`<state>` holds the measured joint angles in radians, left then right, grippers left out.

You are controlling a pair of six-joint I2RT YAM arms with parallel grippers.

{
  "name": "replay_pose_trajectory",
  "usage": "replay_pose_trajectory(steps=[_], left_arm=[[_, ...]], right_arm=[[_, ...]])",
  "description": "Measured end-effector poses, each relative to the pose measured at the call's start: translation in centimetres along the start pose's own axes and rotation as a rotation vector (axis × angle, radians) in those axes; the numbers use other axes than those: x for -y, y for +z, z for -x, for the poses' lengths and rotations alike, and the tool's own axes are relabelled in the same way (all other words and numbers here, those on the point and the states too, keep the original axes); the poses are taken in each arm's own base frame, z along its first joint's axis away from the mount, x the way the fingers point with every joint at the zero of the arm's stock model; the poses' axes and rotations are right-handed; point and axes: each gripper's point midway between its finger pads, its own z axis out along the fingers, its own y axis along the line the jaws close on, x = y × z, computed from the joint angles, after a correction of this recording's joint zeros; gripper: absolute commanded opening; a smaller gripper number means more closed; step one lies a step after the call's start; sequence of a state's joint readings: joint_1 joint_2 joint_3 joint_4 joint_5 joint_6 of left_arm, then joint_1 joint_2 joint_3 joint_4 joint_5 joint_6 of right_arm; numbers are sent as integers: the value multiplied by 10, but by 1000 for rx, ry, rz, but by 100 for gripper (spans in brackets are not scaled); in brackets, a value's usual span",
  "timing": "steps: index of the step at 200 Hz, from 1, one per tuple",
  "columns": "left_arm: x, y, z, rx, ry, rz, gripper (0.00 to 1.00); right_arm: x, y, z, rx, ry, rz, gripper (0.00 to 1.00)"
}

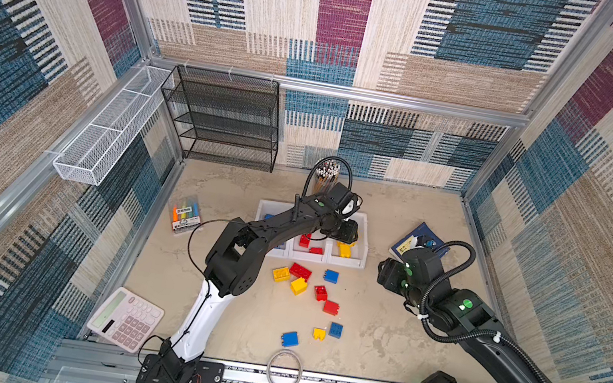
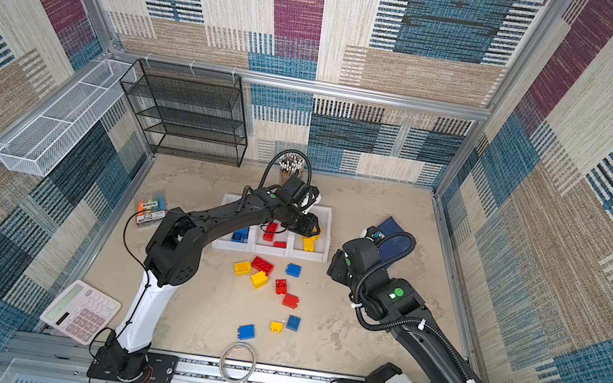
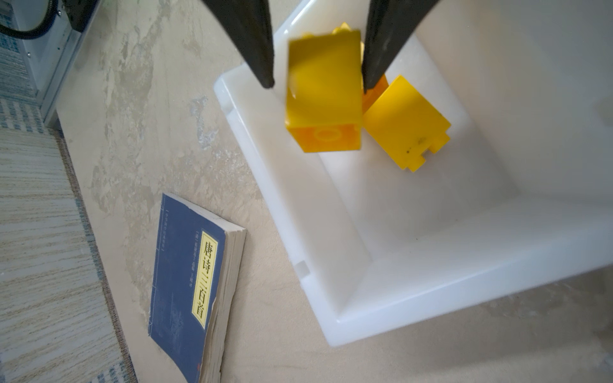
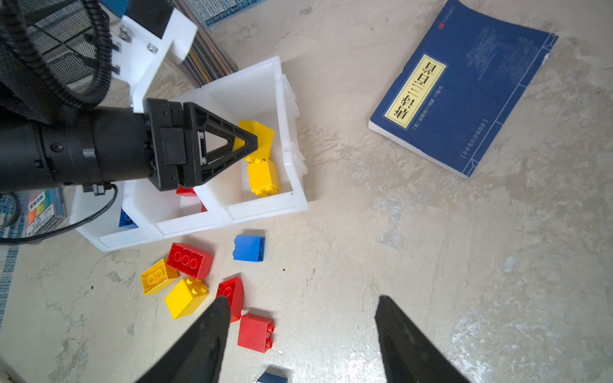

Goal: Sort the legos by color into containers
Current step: 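Carry the yellow brick with the left gripper into the yellow compartment, then grasp a blue brick near the bin with the right gripper while the left gripper withdraws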

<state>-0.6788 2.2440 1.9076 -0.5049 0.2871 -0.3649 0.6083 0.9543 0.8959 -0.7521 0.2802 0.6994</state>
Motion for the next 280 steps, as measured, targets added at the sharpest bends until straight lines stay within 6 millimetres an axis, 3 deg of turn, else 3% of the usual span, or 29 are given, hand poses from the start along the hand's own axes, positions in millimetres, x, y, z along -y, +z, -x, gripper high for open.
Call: replay_pose_trajectory(steps=[49,79,107,134,170,235,280], left_arm=[[4,-6,4,13,-1,-8,58],[11,-30,5,44,7,-20,58],[11,-61,-1,80,8,-23,58],[-12,-97,-21,118,-20,22,58],[-53,-133,-64,151,-90,105,59],[-91,-160,-140,164,-213,179,59],[-100,-177,-169,207,-261,212,60]], right_arm=[[3,-4,-2,3,19,1,74],[4,-1,-5,-8,15,-5,73],[5,9,-23,-68,-10,10,72],[2,24,-42,-145,-44,23,72],[-12,45,-57,-218,-85,51,72],[-49,85,-64,-281,-176,74,71],[-64,115,-86,-319,-260,28,72]])
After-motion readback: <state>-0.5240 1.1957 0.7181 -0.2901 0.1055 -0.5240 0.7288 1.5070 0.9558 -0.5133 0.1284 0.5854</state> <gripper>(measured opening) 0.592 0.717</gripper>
